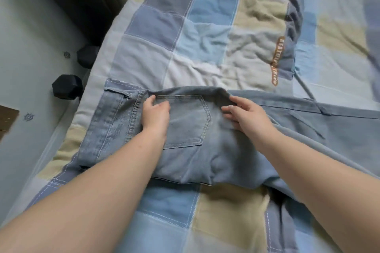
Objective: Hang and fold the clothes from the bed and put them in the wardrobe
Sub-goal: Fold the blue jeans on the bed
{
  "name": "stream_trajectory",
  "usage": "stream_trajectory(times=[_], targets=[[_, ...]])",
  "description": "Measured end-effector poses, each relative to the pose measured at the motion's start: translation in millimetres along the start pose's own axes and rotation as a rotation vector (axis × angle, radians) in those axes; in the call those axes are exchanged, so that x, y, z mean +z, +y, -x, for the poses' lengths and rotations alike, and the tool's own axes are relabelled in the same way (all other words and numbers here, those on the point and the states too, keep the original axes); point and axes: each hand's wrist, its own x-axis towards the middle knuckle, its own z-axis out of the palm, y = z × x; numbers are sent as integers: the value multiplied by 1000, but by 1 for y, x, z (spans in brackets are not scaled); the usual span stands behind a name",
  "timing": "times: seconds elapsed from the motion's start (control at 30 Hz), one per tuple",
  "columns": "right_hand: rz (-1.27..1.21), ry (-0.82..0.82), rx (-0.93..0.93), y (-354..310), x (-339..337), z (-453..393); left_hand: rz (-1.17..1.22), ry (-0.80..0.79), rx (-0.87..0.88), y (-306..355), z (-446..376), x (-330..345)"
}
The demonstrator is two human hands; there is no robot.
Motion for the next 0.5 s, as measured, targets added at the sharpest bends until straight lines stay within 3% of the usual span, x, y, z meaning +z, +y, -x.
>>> stream_trajectory(times=[0.1, 0.3, 0.5], targets=[[-11, 58, 10, 11, -38, 42, 36, -85, 14, -5, 52, 18], [-61, 87, 101, 41, -125, 111, 67, -406, -121, -36, 176, 77], [55, 53, 83, 85, -221, 146, 69, -486, -246, -82, 266, 130]])
